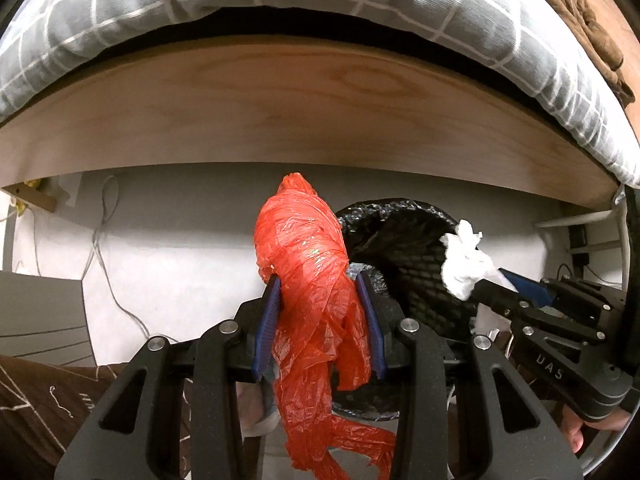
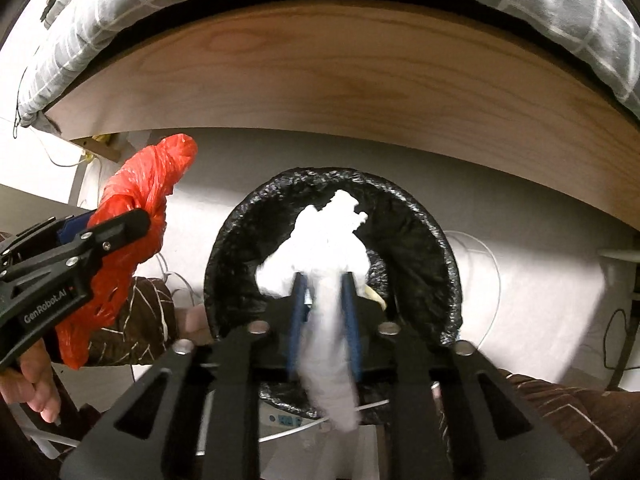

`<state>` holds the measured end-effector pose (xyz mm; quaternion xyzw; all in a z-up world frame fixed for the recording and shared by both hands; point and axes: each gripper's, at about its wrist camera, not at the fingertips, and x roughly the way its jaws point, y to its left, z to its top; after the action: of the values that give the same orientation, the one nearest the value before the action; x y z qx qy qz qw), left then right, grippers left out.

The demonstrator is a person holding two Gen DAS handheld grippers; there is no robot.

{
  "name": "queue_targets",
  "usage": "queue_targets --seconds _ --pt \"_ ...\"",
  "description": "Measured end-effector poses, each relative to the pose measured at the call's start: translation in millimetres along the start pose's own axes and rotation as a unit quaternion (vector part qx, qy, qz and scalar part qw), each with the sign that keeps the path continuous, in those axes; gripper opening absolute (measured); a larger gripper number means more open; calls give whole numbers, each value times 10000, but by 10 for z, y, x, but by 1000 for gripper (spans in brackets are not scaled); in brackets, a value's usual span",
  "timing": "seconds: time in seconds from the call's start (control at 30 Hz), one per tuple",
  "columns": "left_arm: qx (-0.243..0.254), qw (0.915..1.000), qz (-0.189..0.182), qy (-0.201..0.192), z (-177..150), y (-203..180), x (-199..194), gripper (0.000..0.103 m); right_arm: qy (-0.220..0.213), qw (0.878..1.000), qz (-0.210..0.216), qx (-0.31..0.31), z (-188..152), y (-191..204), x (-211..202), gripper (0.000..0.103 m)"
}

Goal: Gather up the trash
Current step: 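Carry the red bag and white tissue over the black trash bin, then open the right tool over the bin while the left tool releases the red bag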

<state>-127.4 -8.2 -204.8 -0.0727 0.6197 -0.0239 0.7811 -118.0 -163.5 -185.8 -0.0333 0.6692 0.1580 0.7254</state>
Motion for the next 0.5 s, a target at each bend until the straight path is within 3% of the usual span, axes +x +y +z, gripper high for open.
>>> queue_targets --seconds 0.17,0.37,0.43,0.5 --pt "111 9999 -61 -7 -9 -39 58 37 -148 9998 -50 83 -29 -89 -110 40" --pt "194 9997 -145 12 -14 -149 99 37 -351 9987 -261 262 -69 -282 -223 60" --pt "273 9995 -177 10 -13 -228 113 37 -462 9977 -386 305 -95 -359 -266 73" --pt "342 9992 -210 7 -19 -315 119 37 -573 9962 -569 331 -126 -425 -311 78"
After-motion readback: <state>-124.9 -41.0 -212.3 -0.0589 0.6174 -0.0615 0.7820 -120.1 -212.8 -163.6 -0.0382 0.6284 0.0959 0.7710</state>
